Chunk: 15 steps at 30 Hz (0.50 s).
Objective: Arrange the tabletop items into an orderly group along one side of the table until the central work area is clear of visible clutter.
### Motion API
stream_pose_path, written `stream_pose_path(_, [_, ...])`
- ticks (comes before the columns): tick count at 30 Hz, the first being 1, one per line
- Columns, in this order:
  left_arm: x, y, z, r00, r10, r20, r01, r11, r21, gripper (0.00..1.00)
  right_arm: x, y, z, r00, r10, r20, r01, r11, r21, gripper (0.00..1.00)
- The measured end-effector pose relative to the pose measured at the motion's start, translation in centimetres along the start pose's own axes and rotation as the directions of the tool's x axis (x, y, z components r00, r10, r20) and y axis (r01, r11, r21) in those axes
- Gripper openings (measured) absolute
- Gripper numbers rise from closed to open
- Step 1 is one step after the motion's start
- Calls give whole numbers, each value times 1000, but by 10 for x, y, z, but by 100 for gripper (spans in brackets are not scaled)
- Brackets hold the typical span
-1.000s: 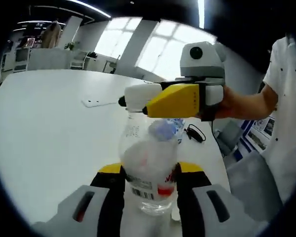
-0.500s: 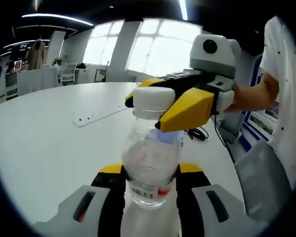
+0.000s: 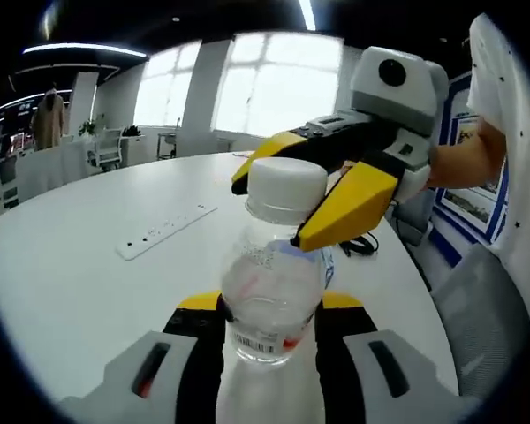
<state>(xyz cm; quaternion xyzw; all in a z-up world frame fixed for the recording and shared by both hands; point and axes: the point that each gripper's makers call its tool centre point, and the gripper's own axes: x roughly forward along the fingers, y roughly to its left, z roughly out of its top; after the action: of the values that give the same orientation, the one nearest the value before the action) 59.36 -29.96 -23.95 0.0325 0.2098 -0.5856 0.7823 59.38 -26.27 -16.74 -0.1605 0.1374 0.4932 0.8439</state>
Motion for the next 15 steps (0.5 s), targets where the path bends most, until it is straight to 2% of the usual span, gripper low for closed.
stream_pose_path(15, [3,1,-9,999,-1,-38,1,1000,22,40,-1,1,-11,999,-13,-31,13,1000,-20,20])
